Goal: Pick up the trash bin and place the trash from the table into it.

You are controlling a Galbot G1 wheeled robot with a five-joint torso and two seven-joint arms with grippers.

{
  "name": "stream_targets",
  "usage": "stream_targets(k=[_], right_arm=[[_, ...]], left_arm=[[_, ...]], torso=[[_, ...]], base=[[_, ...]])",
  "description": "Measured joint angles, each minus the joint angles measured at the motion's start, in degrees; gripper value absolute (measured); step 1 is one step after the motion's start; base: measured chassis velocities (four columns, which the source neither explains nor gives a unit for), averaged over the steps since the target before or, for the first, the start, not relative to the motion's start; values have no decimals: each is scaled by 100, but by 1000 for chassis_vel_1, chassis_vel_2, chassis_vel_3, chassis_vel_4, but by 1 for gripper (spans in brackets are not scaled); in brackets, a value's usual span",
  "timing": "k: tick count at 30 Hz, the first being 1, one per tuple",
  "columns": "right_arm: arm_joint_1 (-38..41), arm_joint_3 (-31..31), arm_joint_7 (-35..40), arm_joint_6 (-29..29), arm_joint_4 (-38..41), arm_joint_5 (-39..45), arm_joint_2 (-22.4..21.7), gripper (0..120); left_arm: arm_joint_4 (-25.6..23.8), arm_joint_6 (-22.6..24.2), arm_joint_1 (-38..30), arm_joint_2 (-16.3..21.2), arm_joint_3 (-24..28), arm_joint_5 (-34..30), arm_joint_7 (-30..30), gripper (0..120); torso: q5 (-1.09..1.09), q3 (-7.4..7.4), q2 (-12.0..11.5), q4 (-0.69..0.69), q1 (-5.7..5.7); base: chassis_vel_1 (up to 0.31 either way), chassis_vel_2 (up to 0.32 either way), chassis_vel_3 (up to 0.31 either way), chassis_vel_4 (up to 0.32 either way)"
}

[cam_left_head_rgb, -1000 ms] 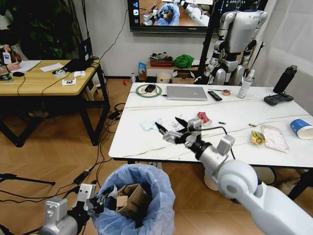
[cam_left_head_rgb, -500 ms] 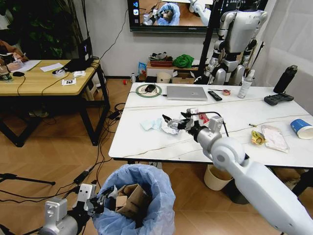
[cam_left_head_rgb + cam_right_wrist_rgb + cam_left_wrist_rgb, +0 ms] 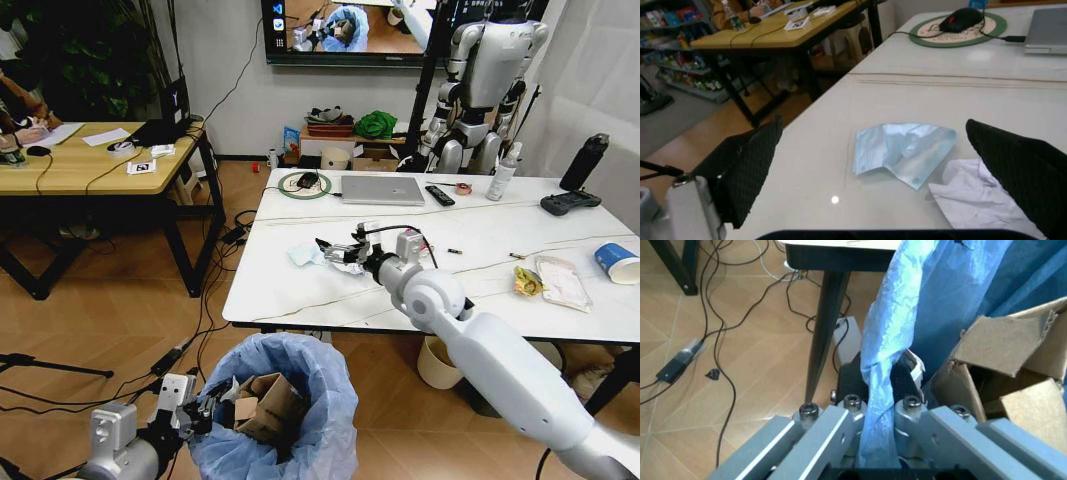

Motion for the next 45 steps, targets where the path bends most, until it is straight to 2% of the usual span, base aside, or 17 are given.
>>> stream_targets(k=[19,45], right_arm=[[400,-651,-452,90,-848,13,529,100],[862,-693,-540,138,-2004,-244,1124,100]], left_arm=[[0,0,-59,-4,4,-32,8,0],[0,0,-104,-9,-41,-99,9,0]], torso=[[0,0,0,0,0],[1,0,0,0,0]], base=[[0,0,0,0],[0,0,0,0]])
